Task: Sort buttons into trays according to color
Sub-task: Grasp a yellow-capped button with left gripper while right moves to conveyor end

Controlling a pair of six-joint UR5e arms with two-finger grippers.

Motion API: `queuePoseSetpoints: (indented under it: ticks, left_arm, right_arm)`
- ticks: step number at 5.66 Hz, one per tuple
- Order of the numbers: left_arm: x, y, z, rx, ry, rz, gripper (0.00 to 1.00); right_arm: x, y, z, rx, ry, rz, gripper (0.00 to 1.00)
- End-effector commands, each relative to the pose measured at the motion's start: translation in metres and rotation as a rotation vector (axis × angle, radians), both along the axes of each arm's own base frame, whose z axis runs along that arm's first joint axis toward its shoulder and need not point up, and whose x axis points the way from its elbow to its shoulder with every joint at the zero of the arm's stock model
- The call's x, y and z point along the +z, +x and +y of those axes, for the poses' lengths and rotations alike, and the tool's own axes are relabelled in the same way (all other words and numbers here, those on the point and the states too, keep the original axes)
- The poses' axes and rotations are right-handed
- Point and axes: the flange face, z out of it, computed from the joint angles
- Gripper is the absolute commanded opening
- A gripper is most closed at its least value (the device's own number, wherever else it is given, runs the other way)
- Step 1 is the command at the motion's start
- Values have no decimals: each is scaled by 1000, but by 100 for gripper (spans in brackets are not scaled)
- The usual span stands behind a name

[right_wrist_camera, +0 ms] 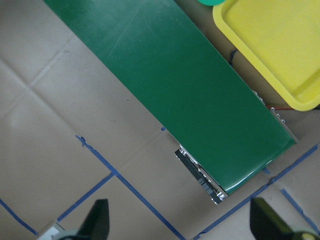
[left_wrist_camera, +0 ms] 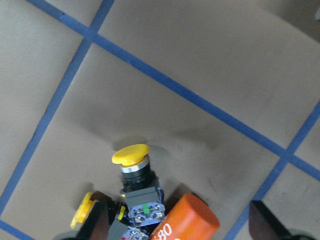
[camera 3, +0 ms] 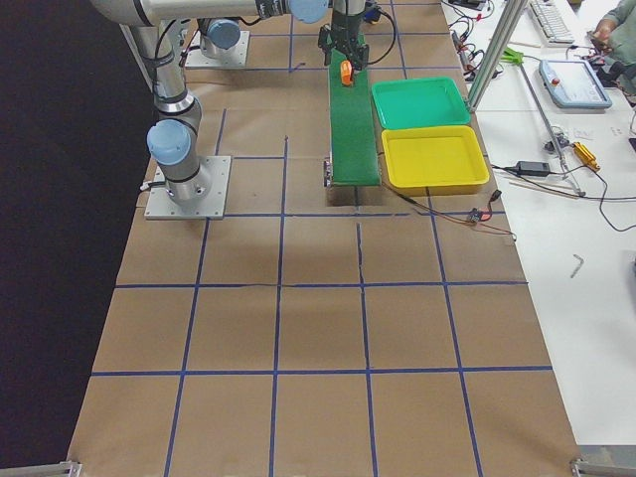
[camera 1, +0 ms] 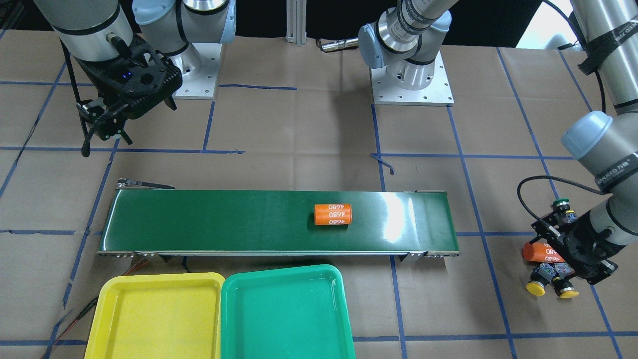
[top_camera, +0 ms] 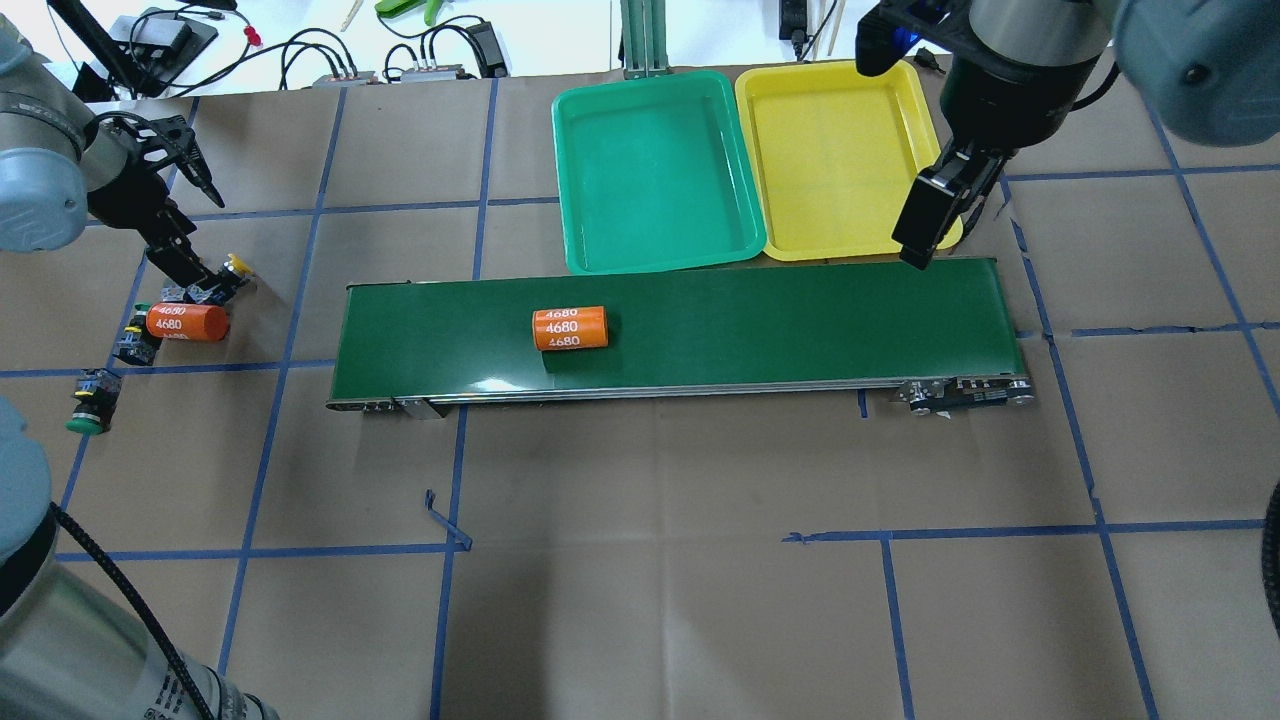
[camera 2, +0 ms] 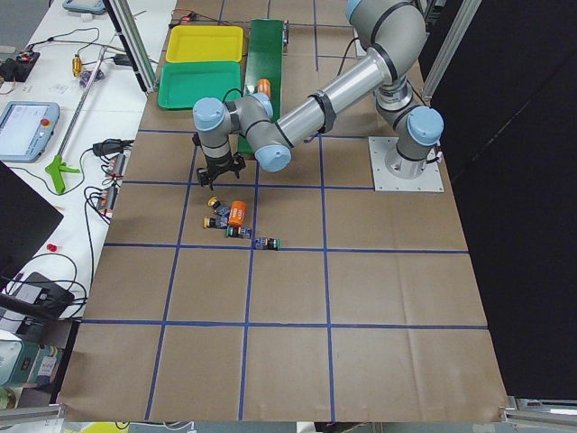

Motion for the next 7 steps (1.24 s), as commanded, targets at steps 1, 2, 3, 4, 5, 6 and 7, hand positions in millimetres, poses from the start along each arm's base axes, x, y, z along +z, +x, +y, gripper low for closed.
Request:
queuePoseSetpoints:
  ticks: [1, 2, 3, 4, 5, 6, 7]
  left_arm:
    - [-29, 14, -22, 8, 6, -14, 98]
    - [-46, 19, -27, 33, -9, -22, 98]
    - [-64, 19, -28, 39, 12, -10, 98]
    - [-85, 20, -29, 40, 37, 2, 97]
    - [-95, 20, -29, 40, 50, 6, 85]
    - [-89, 21, -29, 39, 47, -4, 23]
    - [-79, 21, -27, 51, 46, -4, 0]
  right_arm:
    - [-18, 1, -3, 342, 18, -23, 100]
    - [-42, 1, -7, 464, -30, -19, 100]
    - [-57, 1, -6, 513, -101, 1, 100]
    - [-62, -3, -6, 519, -96, 55, 100]
    - [-62, -2, -9, 524, -95, 57, 100]
    - [-54, -2, -12, 534, -99, 58, 100]
    - [-52, -2, -13, 536, -100, 60, 100]
